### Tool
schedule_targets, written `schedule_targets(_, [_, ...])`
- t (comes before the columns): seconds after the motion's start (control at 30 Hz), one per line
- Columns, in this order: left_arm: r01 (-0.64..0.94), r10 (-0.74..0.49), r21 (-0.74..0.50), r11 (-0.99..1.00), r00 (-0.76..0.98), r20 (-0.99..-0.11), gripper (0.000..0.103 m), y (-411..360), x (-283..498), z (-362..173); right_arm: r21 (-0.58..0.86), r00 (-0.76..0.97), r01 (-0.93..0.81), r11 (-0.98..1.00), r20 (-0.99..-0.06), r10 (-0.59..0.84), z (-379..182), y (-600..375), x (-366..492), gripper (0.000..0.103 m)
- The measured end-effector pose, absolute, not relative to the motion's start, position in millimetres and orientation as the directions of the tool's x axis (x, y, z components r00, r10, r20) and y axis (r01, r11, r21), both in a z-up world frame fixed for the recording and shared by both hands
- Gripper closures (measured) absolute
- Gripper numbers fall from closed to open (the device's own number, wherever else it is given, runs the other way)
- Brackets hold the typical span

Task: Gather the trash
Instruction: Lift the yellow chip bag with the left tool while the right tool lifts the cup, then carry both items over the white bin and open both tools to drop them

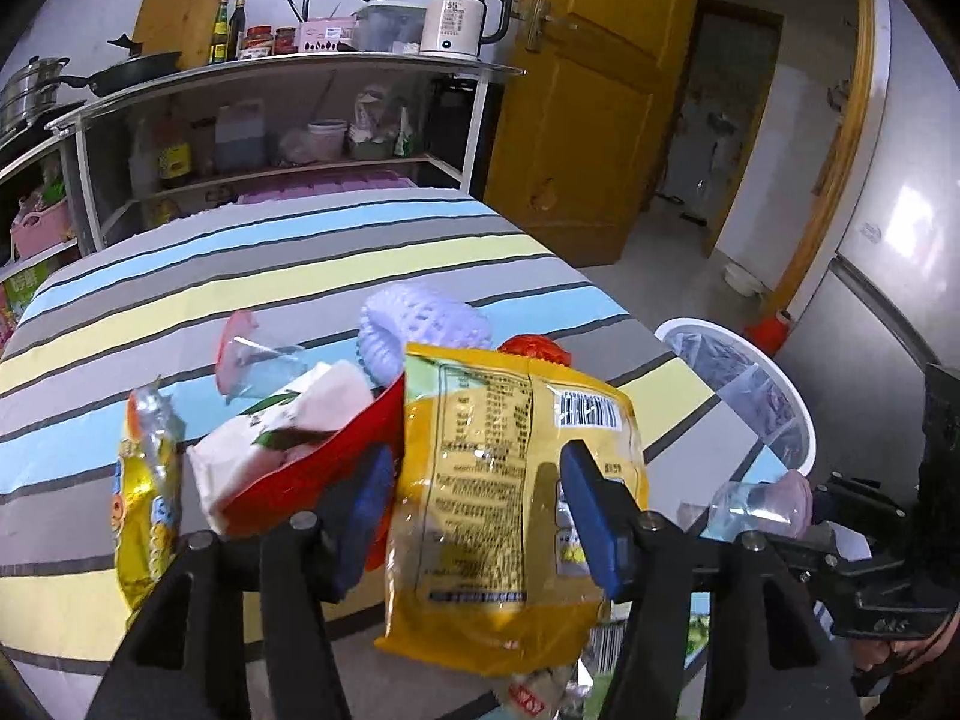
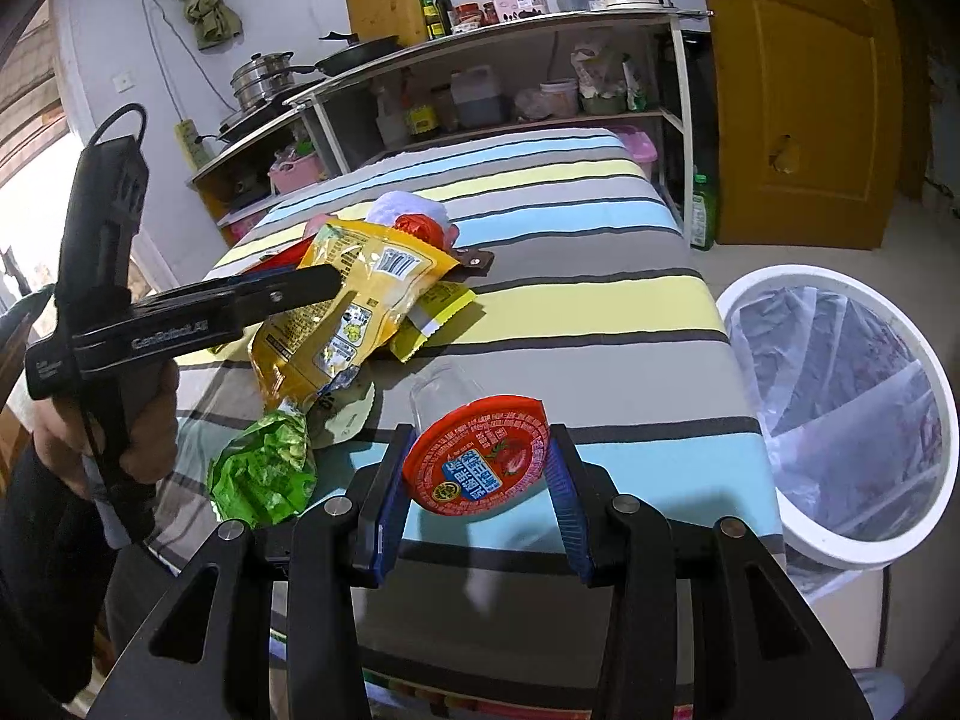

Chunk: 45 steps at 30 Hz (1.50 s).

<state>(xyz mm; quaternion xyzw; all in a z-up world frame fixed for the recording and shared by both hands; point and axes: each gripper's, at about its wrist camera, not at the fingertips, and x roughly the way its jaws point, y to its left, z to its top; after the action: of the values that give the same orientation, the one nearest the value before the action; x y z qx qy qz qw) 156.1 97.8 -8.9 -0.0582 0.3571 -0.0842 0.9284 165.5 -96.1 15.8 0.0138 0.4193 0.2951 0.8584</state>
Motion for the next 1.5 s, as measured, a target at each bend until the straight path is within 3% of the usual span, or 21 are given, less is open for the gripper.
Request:
schedule_targets(0.07, [0.110,-0.187,-0.157,0.981,0.731,-0.657,0.062,95.5,158.1,-9.9,0.271,0.475,-0.493,0.827,-0.712,0.517,14.9,-97.1,165.9,0.059])
schedule_targets(0.57, [0.066,-0.128,-0.125,0.990,0.789,-0.600,0.089,96.0,133.0,16.6,0.267,0.500,-0.489,0.830,-0.694,0.518,21.5,-105.7,160.5,0.059])
schedule_targets(1.03, [0.057,-0.128,-0.154,0.986,0.853,-0.505,0.097,98.3,108.2,61.7,0.237,0.547,-0.496,0.835,-0.662,0.513,41.4,-112.1,150.8,0.059])
schedule_targets(1.5, [0.178,-0.246,-0.183,0.967,0.840,-0.484,0.097,32.4,127.3,71.3,0.225,0.622,-0.419,0.880,-0.635,0.458,54.7,-155.4,160.4,0.059])
